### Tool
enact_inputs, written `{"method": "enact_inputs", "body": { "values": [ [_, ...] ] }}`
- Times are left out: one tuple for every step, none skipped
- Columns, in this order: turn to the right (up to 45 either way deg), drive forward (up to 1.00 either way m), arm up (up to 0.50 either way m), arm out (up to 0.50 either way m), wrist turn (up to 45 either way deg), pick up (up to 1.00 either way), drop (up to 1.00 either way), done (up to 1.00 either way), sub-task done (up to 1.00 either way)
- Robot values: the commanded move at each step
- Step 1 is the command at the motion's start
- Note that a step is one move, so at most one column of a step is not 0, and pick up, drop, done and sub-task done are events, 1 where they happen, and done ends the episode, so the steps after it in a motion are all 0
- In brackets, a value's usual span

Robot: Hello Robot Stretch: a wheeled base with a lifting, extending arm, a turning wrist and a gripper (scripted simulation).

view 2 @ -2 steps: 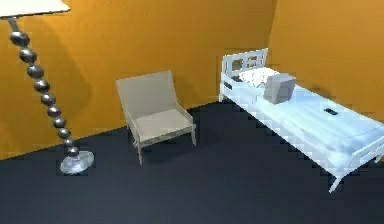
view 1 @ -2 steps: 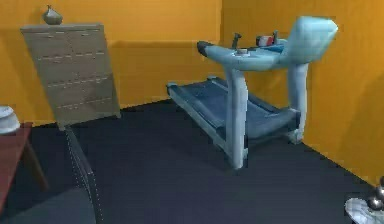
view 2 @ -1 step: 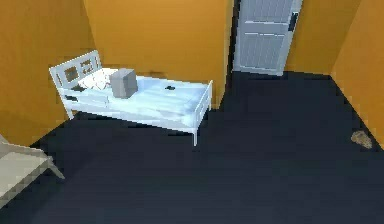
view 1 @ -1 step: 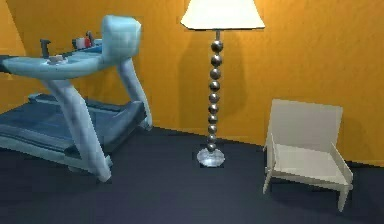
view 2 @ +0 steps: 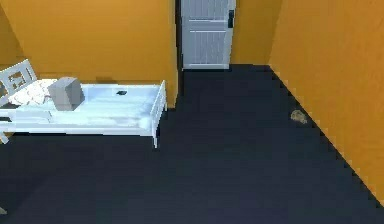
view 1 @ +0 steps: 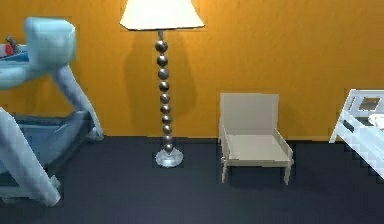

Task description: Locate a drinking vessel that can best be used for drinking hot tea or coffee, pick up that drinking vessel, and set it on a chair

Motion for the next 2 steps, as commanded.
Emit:
{"method": "enact_inputs", "body": {
  "values": [
    [0.0,0.1,0.0,0.0,0.0,0.0,0.0,0.0,0.0],
    [-45.0,0.0,0.0,0.0,0.0,0.0,0.0,0.0,0.0]
  ]
}}
